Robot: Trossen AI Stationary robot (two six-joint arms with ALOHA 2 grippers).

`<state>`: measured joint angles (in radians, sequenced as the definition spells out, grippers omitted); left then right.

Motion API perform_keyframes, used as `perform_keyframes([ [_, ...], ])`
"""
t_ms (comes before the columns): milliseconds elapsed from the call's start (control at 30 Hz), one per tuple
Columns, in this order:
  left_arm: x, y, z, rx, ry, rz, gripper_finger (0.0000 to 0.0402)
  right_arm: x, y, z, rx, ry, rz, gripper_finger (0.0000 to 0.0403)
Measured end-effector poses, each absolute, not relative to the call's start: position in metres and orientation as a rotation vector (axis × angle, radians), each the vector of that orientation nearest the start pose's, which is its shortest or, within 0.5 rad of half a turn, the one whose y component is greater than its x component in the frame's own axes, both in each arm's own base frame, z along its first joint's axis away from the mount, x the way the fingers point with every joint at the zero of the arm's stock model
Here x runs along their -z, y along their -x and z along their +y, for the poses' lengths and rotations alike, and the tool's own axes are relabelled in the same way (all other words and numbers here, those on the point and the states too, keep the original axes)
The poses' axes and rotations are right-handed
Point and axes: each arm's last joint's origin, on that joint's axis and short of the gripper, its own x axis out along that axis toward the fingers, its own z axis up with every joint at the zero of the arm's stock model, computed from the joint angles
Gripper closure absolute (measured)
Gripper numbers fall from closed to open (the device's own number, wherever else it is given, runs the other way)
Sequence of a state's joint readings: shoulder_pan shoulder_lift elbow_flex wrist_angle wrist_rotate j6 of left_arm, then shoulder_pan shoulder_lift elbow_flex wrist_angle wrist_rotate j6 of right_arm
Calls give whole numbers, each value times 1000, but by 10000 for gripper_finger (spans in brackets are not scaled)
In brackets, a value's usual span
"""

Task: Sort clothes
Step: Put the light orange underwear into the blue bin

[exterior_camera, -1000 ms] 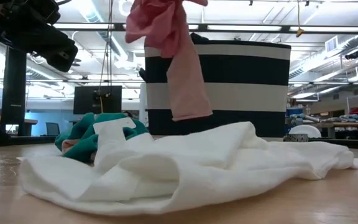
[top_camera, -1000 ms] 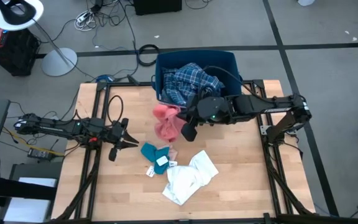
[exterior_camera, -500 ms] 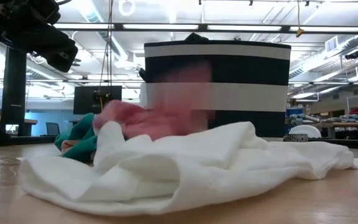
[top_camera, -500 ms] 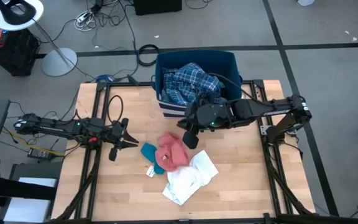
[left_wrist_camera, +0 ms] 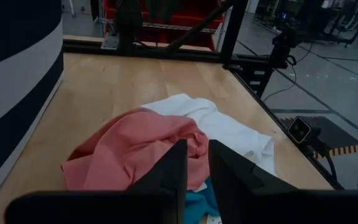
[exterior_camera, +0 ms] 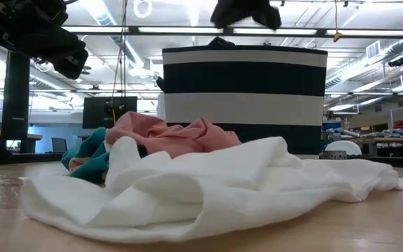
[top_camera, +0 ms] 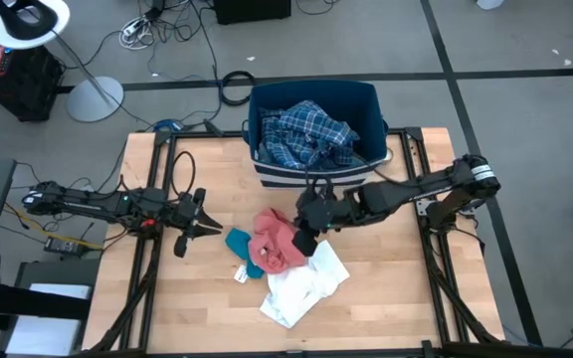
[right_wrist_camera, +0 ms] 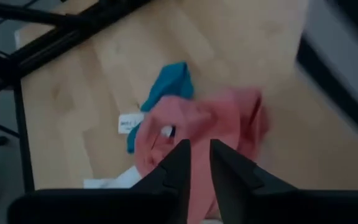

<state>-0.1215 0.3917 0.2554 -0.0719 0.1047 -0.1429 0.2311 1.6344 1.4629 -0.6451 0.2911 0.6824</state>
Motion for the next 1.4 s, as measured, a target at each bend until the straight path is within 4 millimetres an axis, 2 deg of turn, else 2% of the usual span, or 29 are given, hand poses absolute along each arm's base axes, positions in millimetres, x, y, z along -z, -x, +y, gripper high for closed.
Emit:
perform_keyframes([
  [200, -210, -120, -18, 210, 140, 225, 332, -269, -346, 77, 287, -483, 720, 285],
  [300, -210, -120, -18, 210, 140, 225, 332, -250, -345, 71, 294, -487, 704, 263],
  [433, -210, -120, -18, 210, 140, 225, 332, -234, -346, 59, 308, -517, 643, 244],
  [600, -210, -120, -18, 210, 140, 225, 332, -228, -347, 47, 319, -485, 630, 236],
  [733, -210, -120, -18, 205, 139, 225, 332, -217, -348, 43, 324, -460, 660, 237],
  [867, -210, -120, -17, 202, 140, 228, 332, -201, -360, 50, 219, -488, 705, 237],
  [1000, -211, -120, -17, 201, 139, 223, 332, -182, -368, 50, 253, -475, 758, 241],
  [1200, -210, -120, -17, 200, 140, 226, 332, -165, -376, 44, 252, -525, 811, 245],
  [1300, -209, -120, -17, 199, 140, 236, 332, -162, -377, 44, 244, -551, 823, 271],
  [1400, -210, -120, -17, 200, 138, 233, 332, -162, -377, 47, 227, -542, 824, 335],
])
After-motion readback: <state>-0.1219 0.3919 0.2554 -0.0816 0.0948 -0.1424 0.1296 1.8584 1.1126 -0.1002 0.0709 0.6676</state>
